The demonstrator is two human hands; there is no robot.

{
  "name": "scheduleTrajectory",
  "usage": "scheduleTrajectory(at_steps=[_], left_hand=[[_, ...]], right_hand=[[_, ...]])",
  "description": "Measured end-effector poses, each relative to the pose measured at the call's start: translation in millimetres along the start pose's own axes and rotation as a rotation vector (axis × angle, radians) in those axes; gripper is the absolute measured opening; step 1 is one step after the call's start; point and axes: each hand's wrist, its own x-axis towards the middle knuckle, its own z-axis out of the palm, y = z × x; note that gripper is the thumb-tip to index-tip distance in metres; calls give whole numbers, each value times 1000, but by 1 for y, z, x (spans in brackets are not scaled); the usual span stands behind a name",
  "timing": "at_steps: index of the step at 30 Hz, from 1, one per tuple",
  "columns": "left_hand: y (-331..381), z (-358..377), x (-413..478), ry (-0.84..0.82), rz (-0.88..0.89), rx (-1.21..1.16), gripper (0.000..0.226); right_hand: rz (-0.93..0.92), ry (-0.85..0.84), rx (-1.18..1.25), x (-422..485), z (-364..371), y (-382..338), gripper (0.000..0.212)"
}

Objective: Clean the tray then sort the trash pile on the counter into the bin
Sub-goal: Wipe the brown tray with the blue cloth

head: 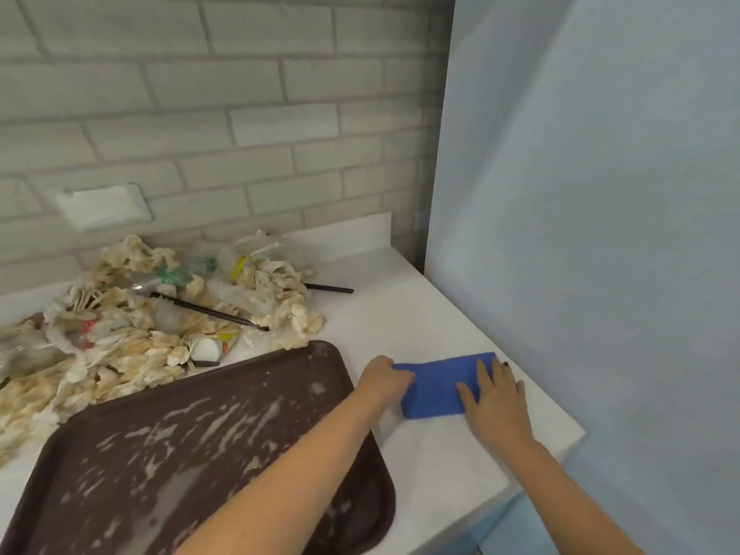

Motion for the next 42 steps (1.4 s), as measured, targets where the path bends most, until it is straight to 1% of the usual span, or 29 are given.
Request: scheduleTrajectory(at_steps=[1,2,3,5,7,8,10,11,12,13,15,16,18,19,20,22,23,25,27,29,31,33,35,36,37,38,39,40,42], left_hand=[[3,10,7,-20,-16,124,42],[8,17,8,10,-27,199,40],[9,24,14,-4,-25,276,38],[14,35,17,-63,-29,347,34],[18,39,17,-115,-84,217,32],[22,38,12,-109,-92,157,31],[26,39,7,-130,-16,98,20],[29,40,4,-134,27,57,17],[36,38,-3,-156,50,-8,14],[42,36,-8,-170,68,-102,12],[54,30,-18,-195,90,-282,9],[59,25,-23,-196,86,-365,8],[62,14,-28,-220,82,-503,14],[61,9,-31,-229,92,-550,19],[58,3,-32,-220,117,-555,25],[49,-8,-37,-133,184,-468,36],[45,-14,-42,-54,233,-396,37],[36,-29,-55,175,376,-200,37],[21,-51,-68,404,520,44,39],[-1,-83,-81,566,583,118,34],[-34,-125,-93,708,517,43,19],[-81,-176,-106,905,366,49,9],[-140,-230,-113,1091,129,212,20],[-171,-253,-115,1122,-47,313,28],[-197,-271,-115,1087,-247,401,37],[-218,-283,-115,1012,-415,455,46],[-233,-288,-113,937,-517,470,51],[-242,-289,-112,872,-549,460,53],[-255,-282,-111,794,-485,471,50]], right_hand=[[4,2,-43,-1,3,1,65],[1,21,-39,-1,5,1,67],[-6,30,-37,-2,7,1,67],[-6,41,-41,-3,11,1,66],[-1,22,-64,-3,8,1,64],[4,6,-74,0,7,3,63],[-6,-8,-89,2,9,8,59],[-2,-7,-48,2,6,8,59],[-8,1,67,2,7,8,59],[22,-18,282,0,0,4,55],[135,-123,772,-8,-19,-11,41],[175,-155,1005,-12,-28,-21,40],[163,-188,1332,-17,-47,-35,45],[103,-230,1495,-18,-55,-42,50],[61,-297,1636,-17,-61,-48,55],[64,-458,1790,-15,-69,-62,62],[62,-541,1798,-16,-70,-71,64],[92,-651,1747,-20,-64,-89,54],[173,-697,1759,-24,-54,-104,47],[196,-716,1775,-25,-50,-117,49],[195,-723,1750,-23,-47,-126,49],[195,-726,1666,-21,-45,-132,58],[158,-682,1483,-19,-41,-138,41],[123,-617,1346,-18,-42,-142,33],[80,-531,1191,-18,-42,-146,28],[23,-425,1047,-16,-40,-151,25],[-50,-311,914,-15,-38,-157,24],[-127,-199,790,-16,-36,-163,26],[-256,-23,569,-20,-27,-175,39]])
